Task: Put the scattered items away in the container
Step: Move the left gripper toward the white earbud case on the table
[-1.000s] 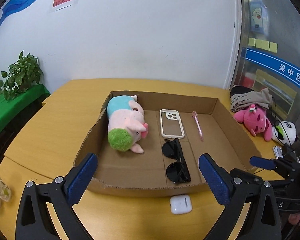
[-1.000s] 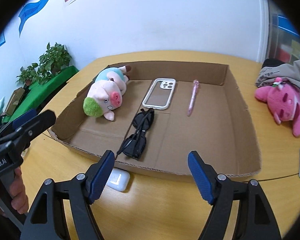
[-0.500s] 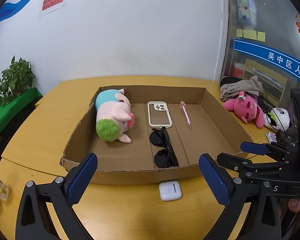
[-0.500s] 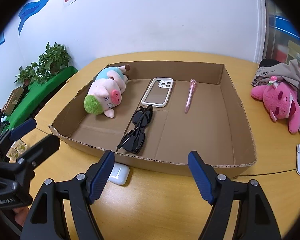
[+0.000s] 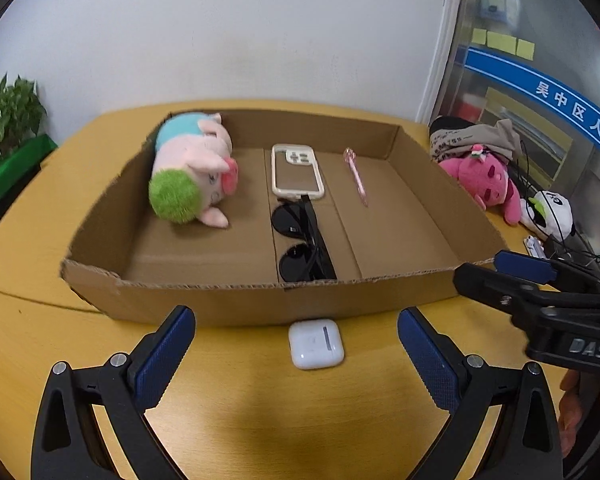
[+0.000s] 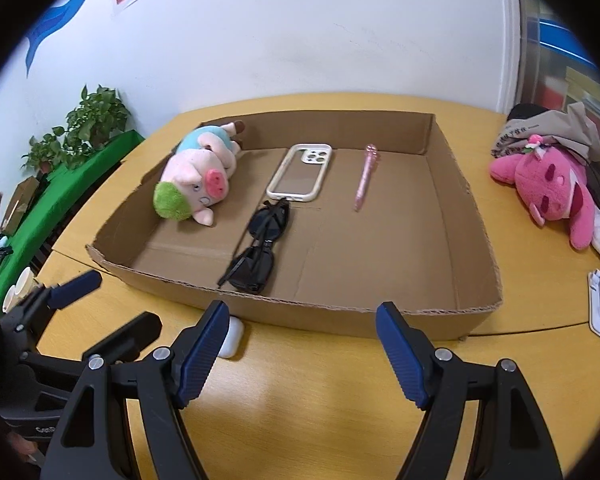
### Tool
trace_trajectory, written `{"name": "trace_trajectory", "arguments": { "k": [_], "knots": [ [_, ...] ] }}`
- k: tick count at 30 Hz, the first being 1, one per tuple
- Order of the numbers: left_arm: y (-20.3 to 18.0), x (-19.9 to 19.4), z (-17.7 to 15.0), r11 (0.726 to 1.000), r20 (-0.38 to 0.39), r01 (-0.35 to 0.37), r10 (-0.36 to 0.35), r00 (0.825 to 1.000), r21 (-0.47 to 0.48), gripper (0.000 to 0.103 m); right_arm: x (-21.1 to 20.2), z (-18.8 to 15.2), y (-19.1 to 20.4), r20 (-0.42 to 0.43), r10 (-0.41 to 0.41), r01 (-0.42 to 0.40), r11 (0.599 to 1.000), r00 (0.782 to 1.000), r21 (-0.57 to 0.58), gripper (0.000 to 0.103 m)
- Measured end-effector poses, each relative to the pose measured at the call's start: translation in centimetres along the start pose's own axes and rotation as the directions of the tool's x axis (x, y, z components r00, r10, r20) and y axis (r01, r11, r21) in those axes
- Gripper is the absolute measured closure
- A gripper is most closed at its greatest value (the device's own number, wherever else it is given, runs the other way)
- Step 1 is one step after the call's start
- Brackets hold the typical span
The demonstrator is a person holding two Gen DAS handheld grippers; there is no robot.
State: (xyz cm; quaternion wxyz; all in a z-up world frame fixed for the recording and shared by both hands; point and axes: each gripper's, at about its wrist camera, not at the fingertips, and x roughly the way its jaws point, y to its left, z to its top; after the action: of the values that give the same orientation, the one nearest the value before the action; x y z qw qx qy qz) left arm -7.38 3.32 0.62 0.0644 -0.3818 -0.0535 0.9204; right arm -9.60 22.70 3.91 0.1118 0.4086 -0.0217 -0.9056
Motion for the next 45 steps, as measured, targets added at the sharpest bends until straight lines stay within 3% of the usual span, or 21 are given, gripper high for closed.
{"name": "trace_trajectory", "arguments": {
  "k": [5, 10, 20, 28, 32, 37, 42, 45],
  "knots": [
    [0.1, 1.9, -0.8, 0.999, -0.057, 0.034, -0.036, 0.998, -0.036, 0.000, -0.1, -0.4, -0.6, -0.003, 0.004, -0.004, 1.000, 1.000, 0.008, 0.027],
    [0.2, 3.9, -1.5, 0.999, -0.104, 0.016, -0.020, 0.994, -0.043, 0.002, 0.1, -0.8, -1.3, -0.016, 0.004, -0.004, 1.000, 1.000, 0.025, 0.027],
    [0.7, 7.4, -2.7, 0.997, -0.208, 0.007, -0.025, 0.978, -0.083, 0.028, 0.7, -1.4, -1.6, -0.034, 0.012, -0.011, 1.000, 0.999, 0.022, 0.027],
    [1.1, 7.2, -3.1, 0.991, -0.202, 0.094, -0.113, 0.973, -0.098, 0.045, 1.5, -1.8, -1.8, -0.063, 0.024, -0.022, 0.999, 0.998, 0.036, 0.027],
    [0.6, 6.8, -3.5, 0.995, -0.210, 0.103, -0.104, 0.972, -0.020, 0.057, 2.0, -2.0, -1.5, -0.086, 0.048, -0.045, 0.998, 0.995, 0.032, 0.027],
    [0.8, 6.0, -4.3, 0.994, -0.209, 0.108, -0.101, 0.973, 0.023, 0.057, 2.8, -2.6, -0.7, -0.126, 0.087, -0.085, 0.996, 0.988, 0.024, 0.027],
    [1.2, 5.9, -3.4, 0.997, -0.185, 0.077, -0.074, 0.980, 0.009, 0.022, 3.8, -3.3, 0.1, -0.164, 0.113, -0.110, 0.994, 0.980, 0.027, 0.027],
    [0.6, 6.5, -2.8, 0.996, -0.183, 0.081, -0.073, 0.980, 0.040, 0.020, 3.8, -3.3, 0.5, -0.167, 0.118, -0.116, 0.993, 0.979, 0.021, 0.027]
  ]
}}
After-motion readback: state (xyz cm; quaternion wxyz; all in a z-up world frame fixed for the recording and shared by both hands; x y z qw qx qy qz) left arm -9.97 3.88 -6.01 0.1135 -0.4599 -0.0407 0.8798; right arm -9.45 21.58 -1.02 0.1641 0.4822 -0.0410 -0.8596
